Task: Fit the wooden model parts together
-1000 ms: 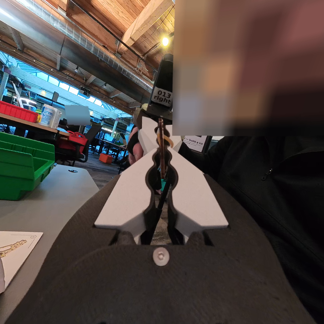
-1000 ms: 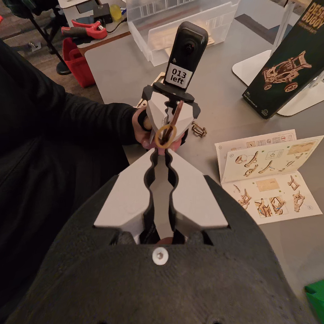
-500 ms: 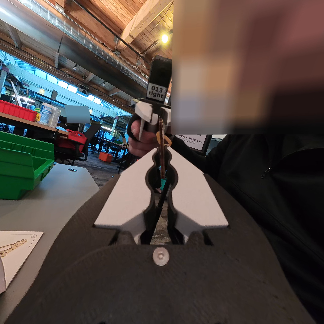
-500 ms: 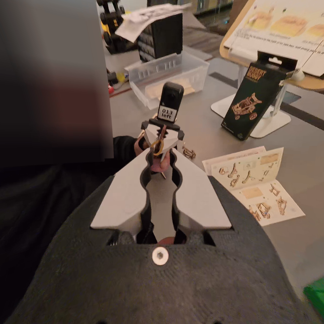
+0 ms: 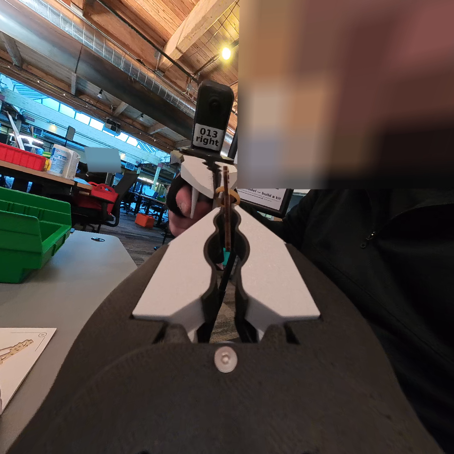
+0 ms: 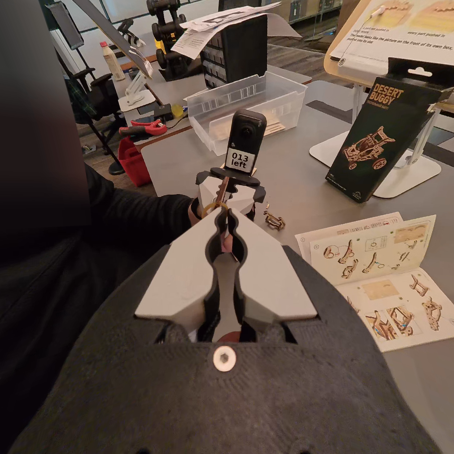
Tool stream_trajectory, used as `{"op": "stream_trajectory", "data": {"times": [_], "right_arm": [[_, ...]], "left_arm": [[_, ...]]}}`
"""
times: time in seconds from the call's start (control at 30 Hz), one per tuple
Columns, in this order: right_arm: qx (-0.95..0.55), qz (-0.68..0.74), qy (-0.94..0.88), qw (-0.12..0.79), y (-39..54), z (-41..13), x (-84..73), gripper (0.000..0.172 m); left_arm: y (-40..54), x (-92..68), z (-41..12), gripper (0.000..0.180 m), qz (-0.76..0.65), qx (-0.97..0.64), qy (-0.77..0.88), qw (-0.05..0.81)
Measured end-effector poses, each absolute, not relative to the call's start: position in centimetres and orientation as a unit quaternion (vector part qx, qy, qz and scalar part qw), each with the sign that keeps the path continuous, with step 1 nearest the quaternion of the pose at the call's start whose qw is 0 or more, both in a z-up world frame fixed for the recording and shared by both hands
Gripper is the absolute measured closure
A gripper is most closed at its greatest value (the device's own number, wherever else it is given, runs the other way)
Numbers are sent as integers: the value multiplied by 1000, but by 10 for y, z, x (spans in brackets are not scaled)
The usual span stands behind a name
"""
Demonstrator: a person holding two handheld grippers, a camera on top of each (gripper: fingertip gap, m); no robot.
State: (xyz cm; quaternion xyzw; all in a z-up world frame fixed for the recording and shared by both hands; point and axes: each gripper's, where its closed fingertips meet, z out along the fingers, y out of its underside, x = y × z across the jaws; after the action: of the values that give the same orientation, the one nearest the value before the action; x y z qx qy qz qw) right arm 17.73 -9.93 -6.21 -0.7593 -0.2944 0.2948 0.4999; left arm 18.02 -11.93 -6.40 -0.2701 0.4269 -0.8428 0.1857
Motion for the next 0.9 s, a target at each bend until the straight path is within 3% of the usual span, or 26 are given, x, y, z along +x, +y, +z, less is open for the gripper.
{"op": "stream_trajectory", "data": {"times": [0.7,0.9], "right_arm": [[-810,139,-368,435,-97,-81,177,172],[-806,109,-364,453,-95,-79,177,172]], "left_arm": [[-127,180,-66,179,-824,-267,455,205],[-126,179,-65,179,-823,-267,454,212]]}}
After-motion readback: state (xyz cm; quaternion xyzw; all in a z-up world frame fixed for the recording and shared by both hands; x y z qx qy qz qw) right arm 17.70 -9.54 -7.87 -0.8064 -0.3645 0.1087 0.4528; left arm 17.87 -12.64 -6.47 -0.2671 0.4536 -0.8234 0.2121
